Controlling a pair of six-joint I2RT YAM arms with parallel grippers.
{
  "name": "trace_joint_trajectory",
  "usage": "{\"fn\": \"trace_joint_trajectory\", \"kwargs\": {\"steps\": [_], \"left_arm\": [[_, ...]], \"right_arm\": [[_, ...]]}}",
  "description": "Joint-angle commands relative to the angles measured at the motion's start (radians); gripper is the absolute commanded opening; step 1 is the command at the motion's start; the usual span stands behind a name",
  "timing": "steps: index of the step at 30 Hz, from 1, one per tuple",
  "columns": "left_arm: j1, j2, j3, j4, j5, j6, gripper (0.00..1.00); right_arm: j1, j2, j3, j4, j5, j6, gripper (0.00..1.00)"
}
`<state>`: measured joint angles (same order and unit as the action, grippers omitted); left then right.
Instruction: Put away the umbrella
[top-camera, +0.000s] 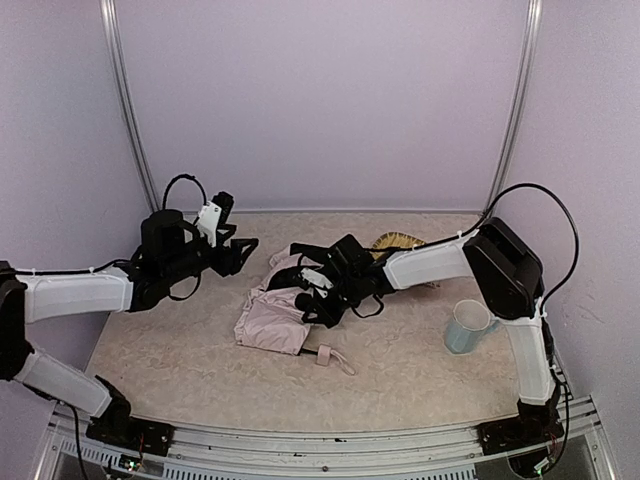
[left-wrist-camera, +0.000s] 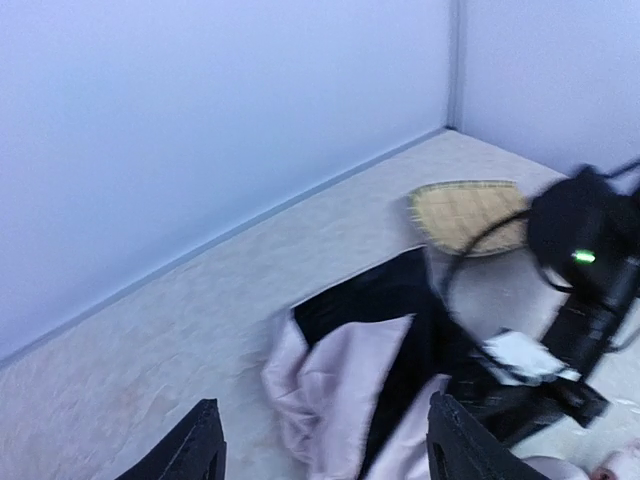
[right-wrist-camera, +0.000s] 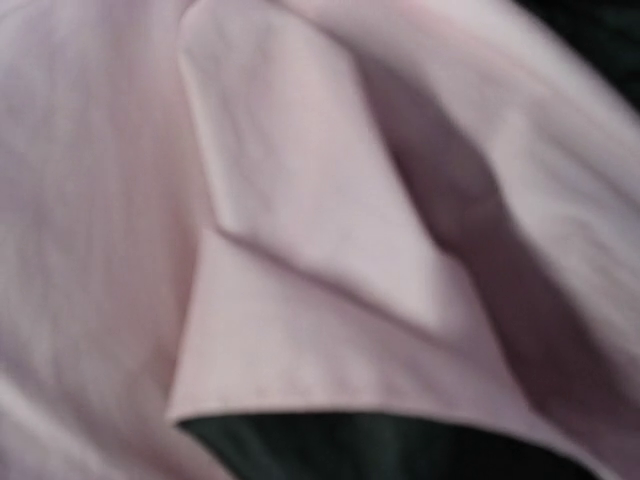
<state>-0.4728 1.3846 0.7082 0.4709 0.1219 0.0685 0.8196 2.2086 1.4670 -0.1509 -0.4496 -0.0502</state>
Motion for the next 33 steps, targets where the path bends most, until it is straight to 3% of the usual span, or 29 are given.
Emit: {"fn": "trace_joint_trajectory", "kwargs": {"steps": [1, 5, 9, 17, 20, 22, 24, 26, 29, 33], "left_arm": [[-0.197, -0.123, -0.023, -0.3, -0.017, 0.286, 0.68], [-0.317, -0.079, -0.009, -0.559, -0.07, 0.492, 0.83], [-0.333, 0.018, 0.031, -0.651, -0.099, 0.606, 0.98], [-0.255, 0.211, 0.101, -0.596, -0.026, 0.804, 0.98], [-0.251, 0.302, 0.153, -0.675, -0.004, 0.786, 0.9], [-0.255, 0.329, 0.161, -0.68, 0.04, 0.755, 0.78], [-0.259, 0.336, 0.158, -0.672, 0.091, 0.728, 0.61], [-0.26, 0.34, 0.158, -0.673, 0.124, 0.696, 0.52], [-0.255, 0.363, 0.182, -0.718, 0.16, 0.655, 0.48], [-0.236, 0.451, 0.271, -0.839, 0.23, 0.613, 0.46]], "right_arm": [[-0.047, 0.03, 0.044, -0.236, -0.028, -0.055, 0.0], [-0.071, 0.071, 0.101, -0.314, -0.121, -0.111, 0.0], [-0.077, 0.138, 0.204, -0.4, -0.156, -0.159, 0.0], [-0.079, 0.18, 0.254, -0.426, -0.197, -0.189, 0.0], [-0.08, 0.173, 0.258, -0.418, -0.196, -0.189, 0.0], [-0.086, 0.149, 0.248, -0.39, -0.218, -0.174, 0.01], [-0.097, 0.117, 0.226, -0.348, -0.241, -0.145, 0.07], [-0.113, 0.072, 0.191, -0.302, -0.251, -0.11, 0.17], [-0.138, -0.04, 0.09, -0.212, -0.235, -0.058, 0.37], [-0.14, -0.247, -0.11, -0.066, -0.098, -0.039, 0.53]]}}
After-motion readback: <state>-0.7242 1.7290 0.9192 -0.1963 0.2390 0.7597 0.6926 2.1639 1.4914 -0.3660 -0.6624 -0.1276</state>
